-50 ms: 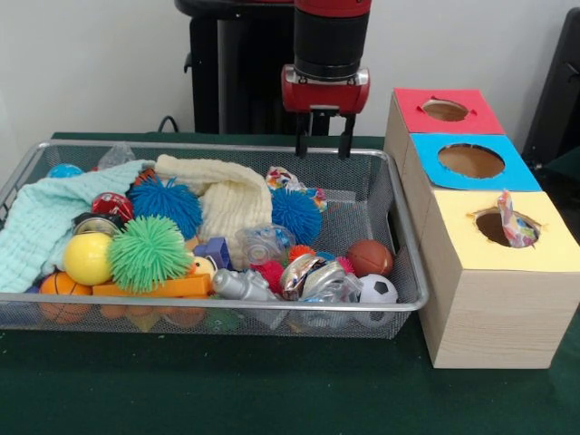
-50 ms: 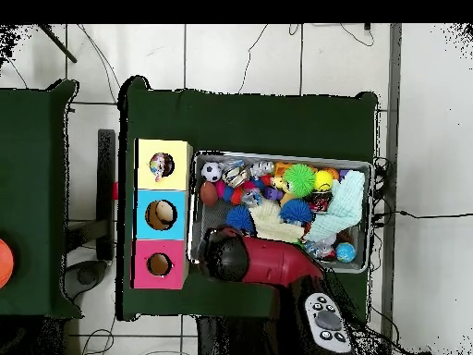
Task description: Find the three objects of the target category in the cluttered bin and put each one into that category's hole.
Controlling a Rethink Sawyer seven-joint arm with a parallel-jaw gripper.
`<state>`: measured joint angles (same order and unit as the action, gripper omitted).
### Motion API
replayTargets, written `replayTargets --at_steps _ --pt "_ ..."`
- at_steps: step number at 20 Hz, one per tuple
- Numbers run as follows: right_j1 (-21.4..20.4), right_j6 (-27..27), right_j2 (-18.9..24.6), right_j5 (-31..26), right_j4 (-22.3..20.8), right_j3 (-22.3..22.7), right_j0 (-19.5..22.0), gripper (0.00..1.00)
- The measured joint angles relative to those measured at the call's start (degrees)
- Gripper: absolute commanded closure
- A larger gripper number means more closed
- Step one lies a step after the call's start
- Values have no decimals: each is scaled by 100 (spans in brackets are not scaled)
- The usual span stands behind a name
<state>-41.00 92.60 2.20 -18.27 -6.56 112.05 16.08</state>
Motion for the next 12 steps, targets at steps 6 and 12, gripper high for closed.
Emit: replayTargets --at_steps 6,12 --pt "65 0 -2 24 -356 -32 438 0" --pt "502 0 -26 411 -666 -184 725 0"
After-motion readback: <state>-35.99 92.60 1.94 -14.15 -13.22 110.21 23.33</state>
